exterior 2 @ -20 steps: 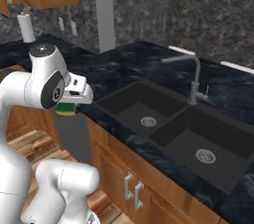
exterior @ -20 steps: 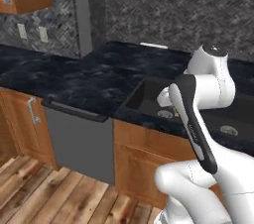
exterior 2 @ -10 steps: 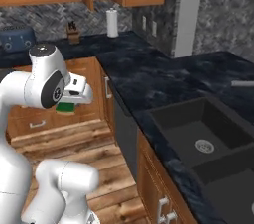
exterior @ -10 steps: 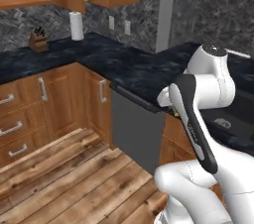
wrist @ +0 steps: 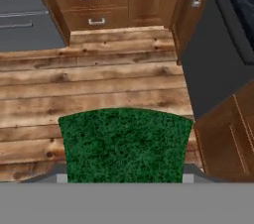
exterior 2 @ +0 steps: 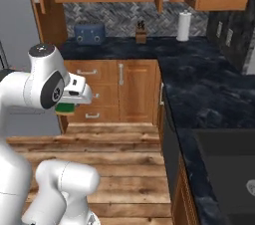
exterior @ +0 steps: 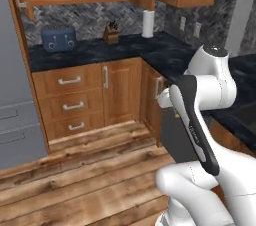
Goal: Pick up the sponge and bar soap from the sink, and place them back in the cabinet, and close the cabinet doors.
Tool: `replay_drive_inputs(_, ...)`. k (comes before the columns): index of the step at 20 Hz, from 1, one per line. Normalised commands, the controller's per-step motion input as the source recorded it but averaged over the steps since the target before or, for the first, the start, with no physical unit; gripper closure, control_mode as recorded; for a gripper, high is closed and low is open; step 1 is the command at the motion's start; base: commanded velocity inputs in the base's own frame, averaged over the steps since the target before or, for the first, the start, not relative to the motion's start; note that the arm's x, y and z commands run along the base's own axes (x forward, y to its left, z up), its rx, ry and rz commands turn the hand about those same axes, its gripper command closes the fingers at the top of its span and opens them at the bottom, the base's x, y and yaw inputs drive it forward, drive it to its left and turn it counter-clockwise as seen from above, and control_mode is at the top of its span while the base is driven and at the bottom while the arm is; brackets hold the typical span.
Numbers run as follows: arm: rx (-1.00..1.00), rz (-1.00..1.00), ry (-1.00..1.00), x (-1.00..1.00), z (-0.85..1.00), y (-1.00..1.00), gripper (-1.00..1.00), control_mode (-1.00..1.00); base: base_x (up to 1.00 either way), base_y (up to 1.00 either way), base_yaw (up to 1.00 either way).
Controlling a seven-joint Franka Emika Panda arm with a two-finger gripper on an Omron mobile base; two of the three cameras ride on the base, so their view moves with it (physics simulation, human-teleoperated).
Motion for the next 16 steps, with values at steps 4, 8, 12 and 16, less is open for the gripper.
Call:
replay_drive_inputs(4, 0.0, 0.0, 0.0, 0.0, 0.0, 0.0, 1.0, 1.0, 0.0, 0.01, 0.5)
replay_drive_inputs(8, 0.0, 0.0, 0.0, 0.0, 0.0, 0.0, 1.0, 1.0, 0.08, 0.01, 0.27)
replay_drive_inputs(12, 0.0, 0.0, 0.0, 0.0, 0.0, 0.0, 1.0, 1.0, 0.22, 0.0, 0.0)
replay_drive_inputs(16, 0.0, 0.0, 0.0, 0.0, 0.0, 0.0, 1.0, 1.0, 0.4, 0.0, -0.01)
